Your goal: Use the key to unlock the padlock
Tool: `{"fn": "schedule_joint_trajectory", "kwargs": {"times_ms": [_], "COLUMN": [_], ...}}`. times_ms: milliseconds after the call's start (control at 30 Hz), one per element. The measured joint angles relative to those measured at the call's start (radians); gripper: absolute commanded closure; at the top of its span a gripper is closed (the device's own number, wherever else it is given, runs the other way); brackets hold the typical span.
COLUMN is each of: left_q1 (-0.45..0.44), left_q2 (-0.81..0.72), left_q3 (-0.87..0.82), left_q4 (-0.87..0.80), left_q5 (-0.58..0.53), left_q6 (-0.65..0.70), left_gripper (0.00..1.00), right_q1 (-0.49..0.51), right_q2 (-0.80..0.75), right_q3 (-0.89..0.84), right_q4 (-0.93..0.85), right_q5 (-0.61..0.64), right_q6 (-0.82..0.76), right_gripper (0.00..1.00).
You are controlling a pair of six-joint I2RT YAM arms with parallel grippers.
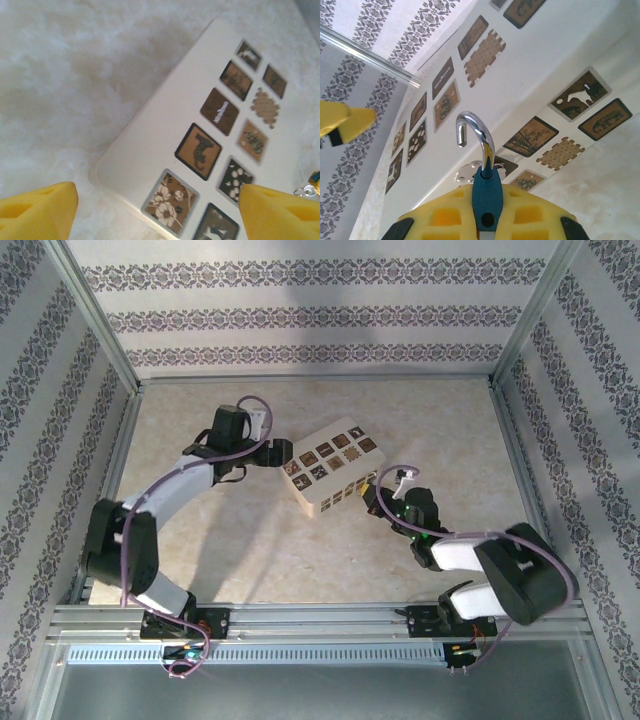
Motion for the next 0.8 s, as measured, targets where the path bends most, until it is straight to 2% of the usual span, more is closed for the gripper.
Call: {"fn": "schedule_joint_trajectory", "kwargs": {"times_ms": [233,433,600,800], "left_q1": [0.000,0.000,0.000,0.000], "left_q2": [-0.245,-0.463,-0.630,-0.775], "left_q3": [-0.176,-0.362,-0.461,-0.518], "left_q4": [0.085,0.135,0.132,0.127], "left_q5": [-0.090,-0.231,-0.365,-0.480], "left_q6": [-0.030,-0.052,-0.051,-0.050], "left_gripper": [0.14,0.11,0.09,0.07], "right_q1": [0.000,0.000,0.000,0.001], "right_q2": [-0.317,-0.526,-0.564,-0.528], "right_q3": [0.123,0.233,0.327,0.413], "right_q4": [-0.494,-0.887,-1.180,-1.445], "right_q5": [0.018,0.023,0.016,-0.019], "right_q6": [-0.165,-0.270,-0.316,-0.331], "right_gripper": [0.92,0.92,0.92,0.92]}}
